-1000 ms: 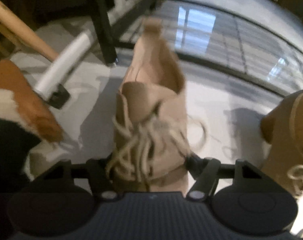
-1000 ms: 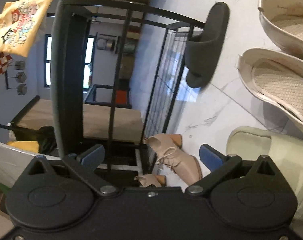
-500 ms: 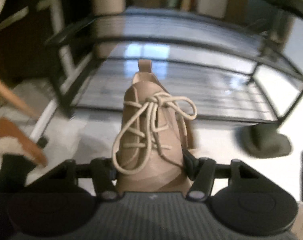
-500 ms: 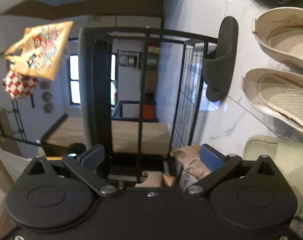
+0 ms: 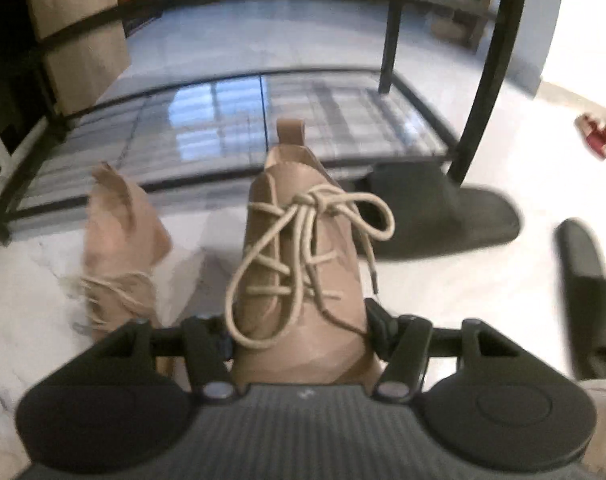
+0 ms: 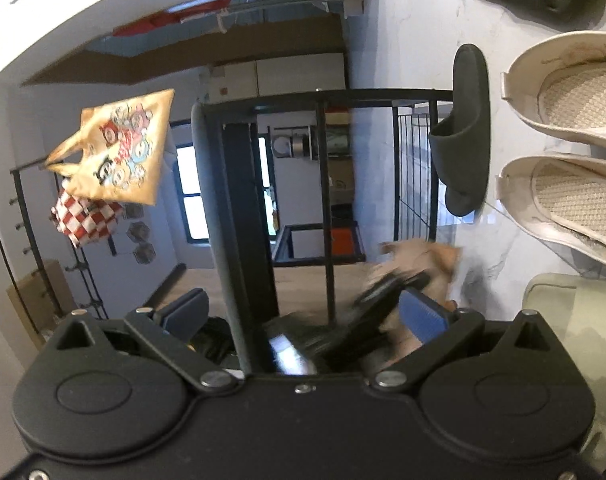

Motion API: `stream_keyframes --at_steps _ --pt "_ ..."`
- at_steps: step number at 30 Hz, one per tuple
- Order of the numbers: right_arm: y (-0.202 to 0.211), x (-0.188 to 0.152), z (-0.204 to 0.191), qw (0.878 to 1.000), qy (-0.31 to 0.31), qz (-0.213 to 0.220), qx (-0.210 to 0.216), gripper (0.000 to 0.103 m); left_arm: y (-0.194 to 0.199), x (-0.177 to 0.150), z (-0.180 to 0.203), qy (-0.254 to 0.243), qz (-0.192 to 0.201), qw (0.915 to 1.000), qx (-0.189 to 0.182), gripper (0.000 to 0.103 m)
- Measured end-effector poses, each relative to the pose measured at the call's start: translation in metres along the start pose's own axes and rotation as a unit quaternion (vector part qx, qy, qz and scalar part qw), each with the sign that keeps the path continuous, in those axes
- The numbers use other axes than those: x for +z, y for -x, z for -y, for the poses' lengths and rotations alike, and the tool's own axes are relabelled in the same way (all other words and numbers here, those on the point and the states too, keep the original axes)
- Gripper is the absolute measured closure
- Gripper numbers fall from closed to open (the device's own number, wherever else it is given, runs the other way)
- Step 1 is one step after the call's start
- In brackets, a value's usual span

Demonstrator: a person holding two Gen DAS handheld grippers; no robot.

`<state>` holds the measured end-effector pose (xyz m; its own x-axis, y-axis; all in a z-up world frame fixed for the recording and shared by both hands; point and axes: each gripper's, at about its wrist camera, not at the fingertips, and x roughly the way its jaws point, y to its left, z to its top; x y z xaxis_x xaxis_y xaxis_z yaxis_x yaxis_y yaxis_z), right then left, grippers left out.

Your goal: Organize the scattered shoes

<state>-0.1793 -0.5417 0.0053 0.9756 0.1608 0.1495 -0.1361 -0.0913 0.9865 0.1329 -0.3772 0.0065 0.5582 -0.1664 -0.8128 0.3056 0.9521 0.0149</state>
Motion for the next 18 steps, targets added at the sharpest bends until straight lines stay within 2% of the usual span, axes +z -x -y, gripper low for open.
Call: stream_keyframes --at_steps 3,5,6,7,9,12,15,18 --pt "-0.002 0.004 -0.001 1.000 -0.002 0.001 0.006 0.000 -0.023 -0.008 0.016 -0.033 0.013 0.9990 0.027 0.042" --pt "-0.005 0.005 0.000 1.000 -0.003 -0.001 0.001 0.000 -0.038 -0.009 0.016 -0.042 -0.037 0.9981 0.027 0.038" --pt "-0.006 0.006 0.001 1.000 -0.004 -0.004 -0.002 0.000 -0.042 -0.007 0.010 -0.030 -0.063 0.9973 0.021 0.036" --pt "-0.007 0.006 0.002 1.000 -0.005 -0.006 -0.005 0.000 -0.037 -0.006 0.003 -0.025 -0.057 0.9979 0.018 0.030" --pt "-0.009 0.006 0.003 1.000 -0.008 -0.006 -0.013 0.000 -0.026 -0.005 -0.012 -0.017 -0.045 0.9987 0.013 0.029" --pt "-0.009 0.007 0.006 0.999 -0.011 -0.005 -0.032 0.000 -0.002 -0.004 -0.024 -0.048 -0.025 0.9985 0.002 0.022" --pt "-0.011 0.005 0.007 0.998 -0.005 -0.004 -0.067 0.000 0.035 -0.010 -0.054 -0.059 0.003 0.9982 -0.012 0.012" --pt "-0.017 0.000 0.003 0.992 0.035 -0.002 -0.123 0.000 0.072 -0.023 -0.103 -0.060 0.035 0.9974 -0.019 0.008"
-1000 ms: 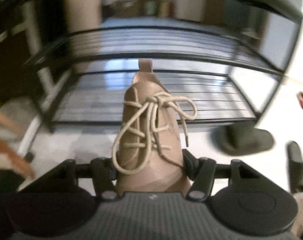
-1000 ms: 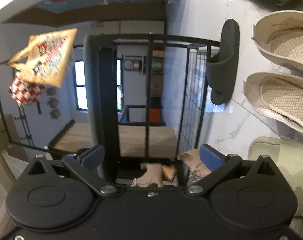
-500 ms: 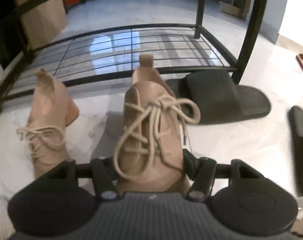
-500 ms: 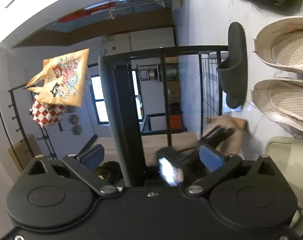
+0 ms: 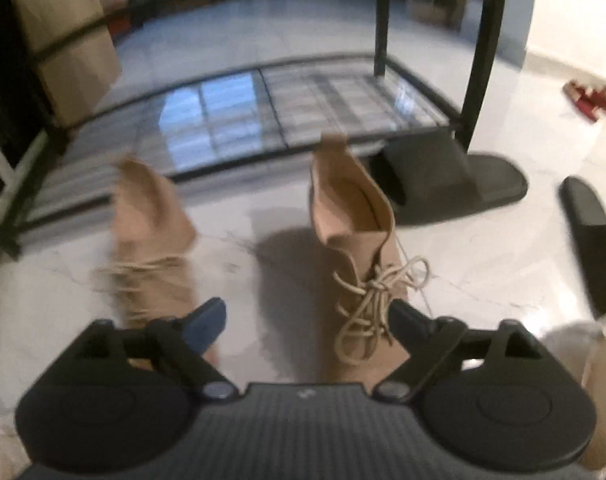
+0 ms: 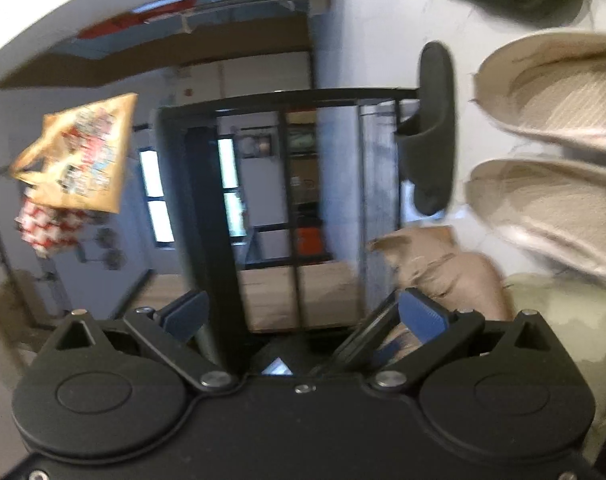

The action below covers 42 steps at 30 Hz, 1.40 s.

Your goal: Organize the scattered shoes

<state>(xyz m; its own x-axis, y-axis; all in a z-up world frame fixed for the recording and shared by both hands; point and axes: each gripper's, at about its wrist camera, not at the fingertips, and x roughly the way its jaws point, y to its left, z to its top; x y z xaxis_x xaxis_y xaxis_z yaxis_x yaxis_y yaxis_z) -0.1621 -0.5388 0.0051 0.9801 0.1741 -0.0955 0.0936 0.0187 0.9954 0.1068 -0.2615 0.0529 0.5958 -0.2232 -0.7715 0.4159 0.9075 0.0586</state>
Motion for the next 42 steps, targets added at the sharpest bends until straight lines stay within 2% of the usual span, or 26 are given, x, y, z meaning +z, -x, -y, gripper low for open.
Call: stream_keyframes --at_steps 3,4,6,7,8,9,11,12,13,14,15,18,19,20,21,22,23,26,31,35,40,42 --pt "-0.013 -0.011 -0.013 0.994 0.077 -0.009 -0.081 0.000 0.030 -0.021 -0.052 0.015 0.005 0.9999 -0.002 0.008" --pt "-0.020 -0.016 -0.019 0.987 0.110 -0.015 -0.113 0.000 0.046 -0.036 -0.091 0.036 0.005 0.9993 -0.011 0.008" --pt "-0.045 -0.028 -0.034 0.962 0.190 -0.049 -0.190 0.000 0.059 -0.052 -0.129 0.057 0.008 0.9982 -0.013 0.008" --pt "-0.051 -0.031 -0.036 0.956 0.205 -0.055 -0.201 0.000 0.065 -0.060 -0.146 0.066 0.009 0.9977 -0.011 0.008" --pt "-0.074 -0.044 -0.044 0.929 0.269 -0.075 -0.243 0.000 0.065 -0.066 -0.158 0.072 0.008 0.9974 -0.005 0.007" --pt "-0.098 -0.058 -0.052 0.895 0.332 -0.095 -0.281 0.000 0.065 -0.072 -0.170 0.077 0.008 0.9970 0.002 0.007" --pt "-0.150 -0.088 -0.057 0.826 0.446 -0.116 -0.325 0.000 0.065 -0.084 -0.185 0.094 0.017 0.9954 0.001 0.007" --pt "-0.159 -0.093 -0.055 0.815 0.462 -0.117 -0.330 0.000 0.065 -0.087 -0.187 0.101 0.021 0.9947 0.000 0.007" --pt "-0.187 -0.106 -0.052 0.779 0.511 -0.116 -0.345 0.000 0.062 -0.091 -0.191 0.118 0.028 0.9927 -0.004 0.007" --pt "-0.200 -0.111 -0.049 0.763 0.531 -0.112 -0.351 0.000 0.058 -0.092 -0.191 0.126 0.032 0.9915 -0.012 0.007" --pt "-0.227 -0.119 -0.042 0.734 0.564 -0.106 -0.363 0.000 0.058 -0.096 -0.192 0.130 0.039 0.9905 -0.024 0.007" --pt "-0.281 -0.128 -0.018 0.678 0.594 -0.139 -0.411 0.000 0.055 -0.106 -0.190 0.123 0.049 0.9900 -0.049 0.007" --pt "-0.285 -0.129 -0.016 0.673 0.596 -0.144 -0.414 0.000 0.053 -0.104 -0.191 0.119 0.040 0.9906 -0.055 0.007" --pt "-0.295 -0.131 -0.010 0.658 0.603 -0.159 -0.423 0.004 0.051 -0.102 -0.192 0.115 0.031 0.9910 -0.062 0.007" --pt "-0.306 -0.134 -0.005 0.644 0.608 -0.171 -0.433 0.015 0.049 -0.100 -0.193 0.112 0.022 0.9912 -0.067 0.007" --pt "-0.311 -0.135 -0.004 0.642 0.605 -0.176 -0.437 0.026 0.050 -0.099 -0.196 0.121 0.020 0.9902 -0.068 0.007" --pt "-0.318 -0.137 -0.002 0.646 0.596 -0.183 -0.441 0.034 0.050 -0.097 -0.199 0.129 0.019 0.9891 -0.069 0.006" --pt "-0.330 -0.140 -0.002 0.650 0.591 -0.186 -0.441 0.041 0.054 -0.097 -0.213 0.162 0.029 0.9839 -0.070 0.001" --pt "-0.367 -0.163 0.001 0.649 0.608 -0.187 -0.418 0.043 0.052 -0.097 -0.229 0.203 0.016 0.9773 -0.061 0.001" --pt "-0.388 -0.183 0.001 0.655 0.609 -0.198 -0.402 0.043 0.052 -0.094 -0.235 0.219 0.019 0.9737 -0.058 0.001" --pt "-0.387 -0.219 0.001 0.631 0.639 -0.240 -0.369 0.044 0.051 -0.094 -0.236 0.220 0.017 0.9737 -0.055 0.001" --pt "-0.383 -0.218 0.000 0.634 0.635 -0.243 -0.367 0.044 0.050 -0.095 -0.235 0.220 0.014 0.9737 -0.058 0.001"
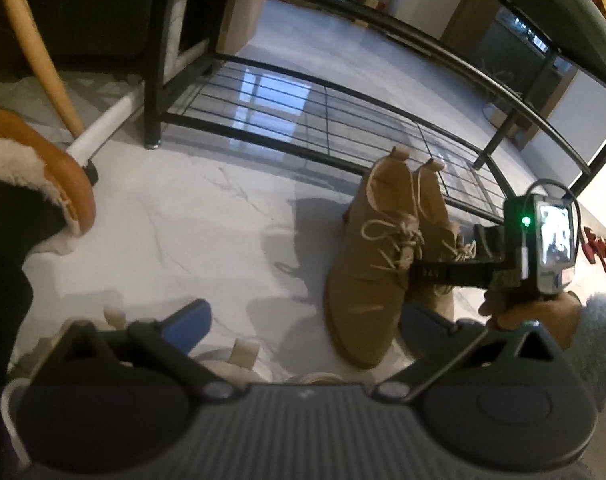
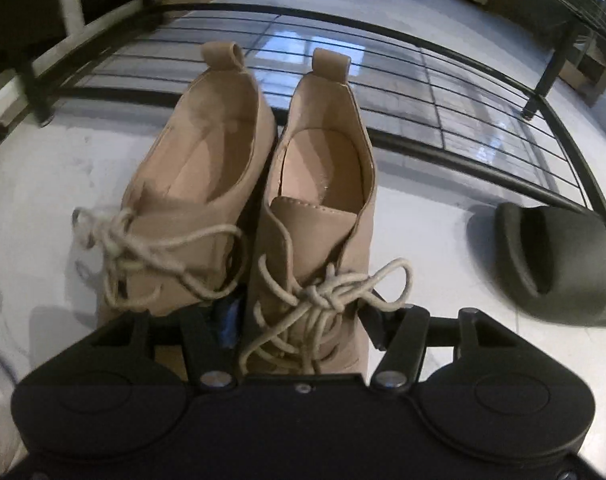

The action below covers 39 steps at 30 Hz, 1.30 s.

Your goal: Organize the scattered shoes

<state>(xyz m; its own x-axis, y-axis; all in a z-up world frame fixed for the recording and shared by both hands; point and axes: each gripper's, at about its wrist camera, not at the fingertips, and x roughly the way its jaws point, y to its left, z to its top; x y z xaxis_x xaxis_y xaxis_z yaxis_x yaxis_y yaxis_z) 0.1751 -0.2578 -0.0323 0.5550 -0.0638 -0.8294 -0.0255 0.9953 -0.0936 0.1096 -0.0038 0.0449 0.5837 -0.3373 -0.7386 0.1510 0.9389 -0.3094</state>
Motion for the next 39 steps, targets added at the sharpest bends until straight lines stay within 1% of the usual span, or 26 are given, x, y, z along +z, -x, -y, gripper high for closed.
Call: stream_keyframes --at_steps 2,5,6,8,9,10,11,13,14,15,17,19,20,22,23,24,26,27,30,33,34,35,36,37,38,39 --pt "0.005 -0.008 0.001 1.000 -0.004 0.000 0.005 0.044 -0.001 -0.001 0.001 -0.001 -0.003 1.0000 -0.002 0.001" --pt "0.004 -0.006 0.001 1.000 -0.018 -0.002 0.008 0.043 0.000 -0.001 0.001 -0.001 -0.002 1.0000 -0.002 0.001" --pt "0.004 -0.005 0.001 1.000 -0.024 -0.003 0.008 0.037 0.000 -0.001 0.001 -0.001 -0.001 1.0000 -0.002 0.001" --pt "0.008 0.000 0.004 0.999 -0.041 0.002 0.011 0.035 0.003 0.001 -0.001 0.002 0.004 1.0000 -0.001 0.001" --pt "0.013 0.004 0.006 0.998 -0.053 0.010 0.013 0.033 0.005 0.002 -0.002 0.004 0.006 1.0000 -0.001 0.001" --pt "0.028 0.012 0.011 0.995 -0.083 0.043 0.020 0.032 0.007 0.003 -0.003 0.009 0.009 0.9999 -0.001 0.001" --pt "0.036 0.019 0.011 0.993 -0.093 0.065 0.022 0.031 0.008 0.004 -0.004 0.012 0.011 0.9999 -0.001 0.001" --pt "0.043 0.030 0.009 0.993 -0.091 0.076 0.028 0.031 0.008 0.008 -0.009 0.019 0.013 0.9997 0.010 0.001" --pt "0.047 0.038 0.007 0.992 -0.087 0.079 0.033 0.034 0.008 0.009 -0.011 0.022 0.014 0.9995 0.016 0.001" --pt "0.050 0.046 0.004 0.992 -0.083 0.082 0.038 0.042 0.007 0.011 -0.013 0.026 0.015 0.9993 0.022 0.001" --pt "0.041 0.055 -0.003 0.995 -0.069 0.064 0.034 0.043 0.007 0.014 -0.017 0.033 0.017 0.9988 0.033 0.001" --pt "0.025 0.062 -0.012 0.997 -0.064 0.045 0.016 0.043 0.006 0.016 -0.024 0.047 0.013 0.9981 0.038 0.001" --pt "0.011 0.066 -0.016 0.997 -0.073 0.032 0.002 0.043 0.006 0.017 -0.027 0.052 0.012 0.9978 0.039 0.001" --pt "0.002 0.067 -0.018 0.996 -0.088 0.022 -0.003 0.043 0.005 0.019 -0.030 0.055 0.013 0.9975 0.044 0.001" --pt "-0.005 0.067 -0.018 0.995 -0.100 0.012 -0.006 0.045 0.004 0.020 -0.031 0.056 0.014 0.9973 0.046 0.001" --pt "-0.011 0.067 -0.019 0.994 -0.107 0.005 -0.011 0.060 0.004 0.020 -0.032 0.057 0.014 0.9971 0.048 0.001" --pt "-0.015 0.069 -0.024 0.996 -0.091 -0.010 -0.010 0.081 0.002 0.021 -0.034 0.063 0.010 0.9969 0.046 0.001" --pt "-0.017 0.070 -0.027 0.997 -0.080 -0.020 -0.005 0.088 0.001 0.021 -0.036 0.068 0.007 0.9967 0.044 0.001" --pt "-0.015 0.070 -0.032 0.997 -0.072 -0.036 -0.003 0.089 0.000 0.020 -0.036 0.069 0.003 0.9967 0.042 0.001" --pt "-0.011 0.066 -0.036 0.998 -0.062 -0.030 -0.006 0.088 0.001 0.020 -0.032 0.058 0.006 0.9974 0.042 0.001" --pt "-0.010 0.065 -0.035 0.998 -0.063 -0.027 -0.007 0.087 0.001 0.019 -0.031 0.054 0.008 0.9976 0.043 0.001" --pt "-0.008 0.063 -0.035 0.998 -0.066 -0.016 -0.008 0.078 0.001 0.019 -0.030 0.051 0.009 0.9977 0.044 0.001" --pt "-0.006 0.061 -0.035 0.997 -0.070 -0.005 -0.009 0.057 0.001 0.019 -0.029 0.047 0.009 0.9978 0.046 0.001" --pt "0.002 0.059 -0.033 0.997 -0.079 0.010 -0.009 0.042 0.000 0.019 -0.028 0.045 0.009 0.9977 0.050 0.001" --pt "0.010 0.057 -0.031 0.996 -0.088 0.025 -0.009 0.011 0.000 0.018 -0.028 0.043 0.008 0.9978 0.050 0.001" --pt "0.019 0.054 -0.028 0.995 -0.092 0.038 -0.003 0.002 -0.001 0.017 -0.027 0.041 0.008 0.9978 0.050 0.001"
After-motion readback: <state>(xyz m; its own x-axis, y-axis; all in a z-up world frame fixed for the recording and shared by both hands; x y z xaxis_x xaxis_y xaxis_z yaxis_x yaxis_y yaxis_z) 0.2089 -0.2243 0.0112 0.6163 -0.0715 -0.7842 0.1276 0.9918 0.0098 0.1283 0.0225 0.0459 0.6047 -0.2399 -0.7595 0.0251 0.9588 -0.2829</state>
